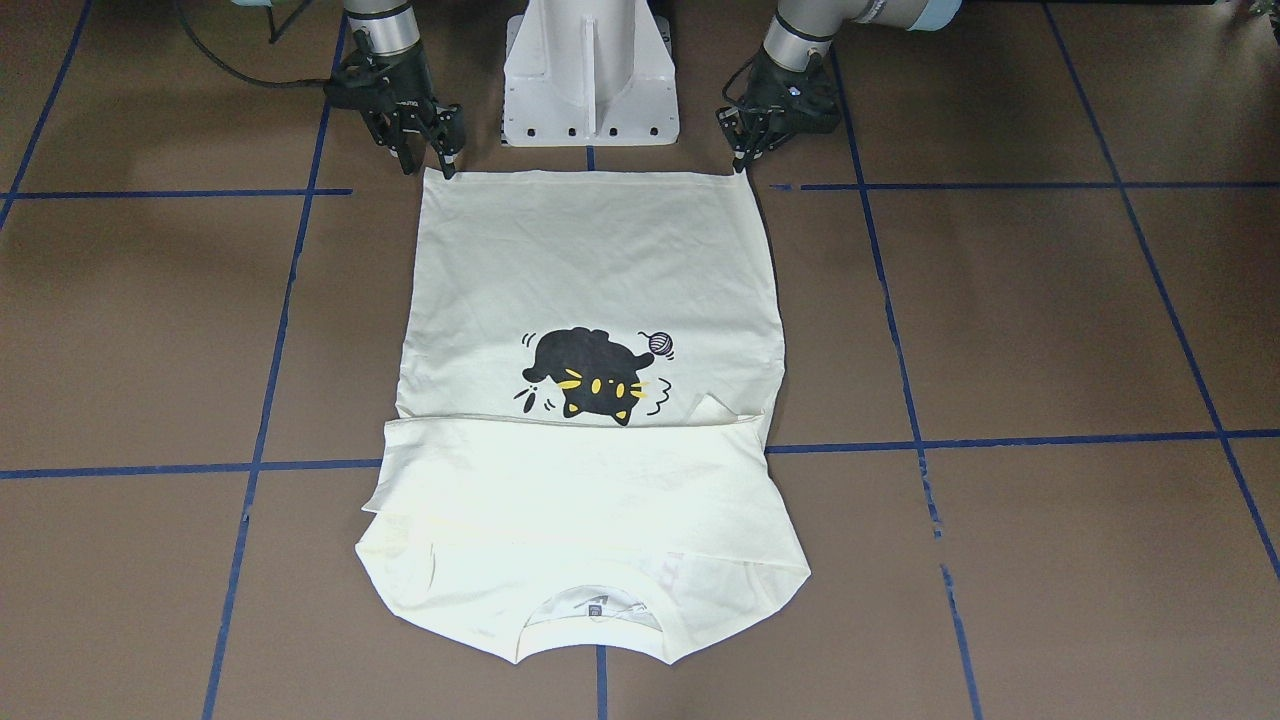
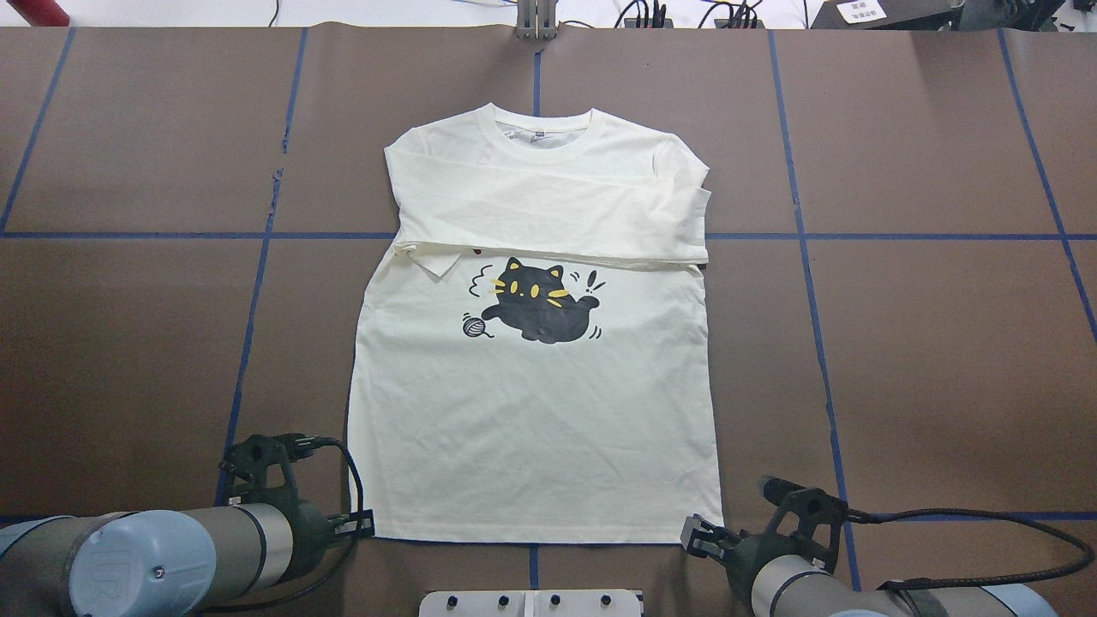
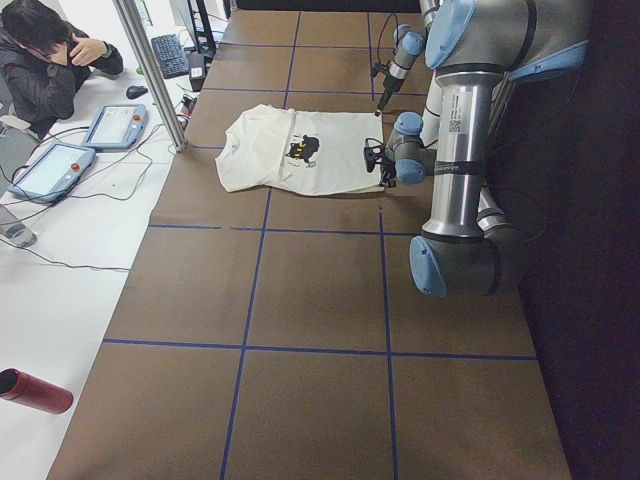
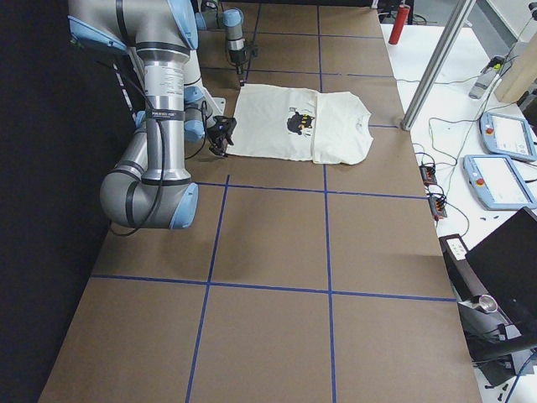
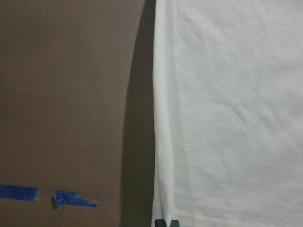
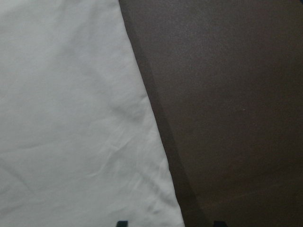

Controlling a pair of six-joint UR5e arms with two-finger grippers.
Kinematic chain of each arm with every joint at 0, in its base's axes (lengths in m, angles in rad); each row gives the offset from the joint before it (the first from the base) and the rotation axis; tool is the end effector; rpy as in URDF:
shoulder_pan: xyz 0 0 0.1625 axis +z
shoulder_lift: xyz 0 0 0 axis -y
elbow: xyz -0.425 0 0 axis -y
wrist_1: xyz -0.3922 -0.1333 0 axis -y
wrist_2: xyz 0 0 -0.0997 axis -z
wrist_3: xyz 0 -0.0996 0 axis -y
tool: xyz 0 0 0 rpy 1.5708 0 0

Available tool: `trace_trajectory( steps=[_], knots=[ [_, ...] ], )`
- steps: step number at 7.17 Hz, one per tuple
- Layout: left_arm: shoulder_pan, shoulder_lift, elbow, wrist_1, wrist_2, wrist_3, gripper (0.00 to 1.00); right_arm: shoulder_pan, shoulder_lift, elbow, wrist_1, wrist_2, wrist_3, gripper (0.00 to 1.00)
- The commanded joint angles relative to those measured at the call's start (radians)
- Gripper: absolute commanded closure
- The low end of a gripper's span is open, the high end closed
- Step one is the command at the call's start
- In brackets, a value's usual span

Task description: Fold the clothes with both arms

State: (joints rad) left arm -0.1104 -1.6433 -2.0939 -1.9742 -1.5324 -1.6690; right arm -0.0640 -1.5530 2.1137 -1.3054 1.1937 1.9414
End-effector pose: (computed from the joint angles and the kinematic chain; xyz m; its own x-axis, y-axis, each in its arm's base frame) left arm 0.4750 -0.1906 0.3364 0.5213 -0.1564 -0.8389 0.1942 0.9790 -0.0618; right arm -0.4853 -0.1392 0.3683 0.5541 0.3019 0.7758 -0.4414 0.8967 -0.0337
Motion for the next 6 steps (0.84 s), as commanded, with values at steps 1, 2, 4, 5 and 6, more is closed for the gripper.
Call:
trace_trajectory(
  steps=[1, 2, 4, 5, 6],
  knots=[
    [0.0, -0.001, 0.0, 0.0, 0.0, 0.002, 1.0, -0.004, 0.001, -0.009, 0.002, -0.005, 0.001, 0.35],
    [0.0, -0.001, 0.0, 0.0, 0.0, 0.003, 1.0, -0.005, 0.001, -0.017, 0.003, -0.005, 0.001, 0.37],
    [0.0, -0.001, 0.0, 0.0, 0.0, 0.003, 1.0, -0.005, 0.011, -0.018, 0.003, -0.005, 0.008, 0.67],
    [0.0, -0.001, 0.0, 0.0, 0.0, 0.003, 1.0, -0.004, 0.021, -0.017, 0.003, -0.005, 0.03, 1.0],
    [0.0, -0.003, 0.0, 0.0, 0.0, 0.003, 1.0, -0.004, 0.021, -0.015, 0.005, -0.005, 0.03, 1.0]
  ],
)
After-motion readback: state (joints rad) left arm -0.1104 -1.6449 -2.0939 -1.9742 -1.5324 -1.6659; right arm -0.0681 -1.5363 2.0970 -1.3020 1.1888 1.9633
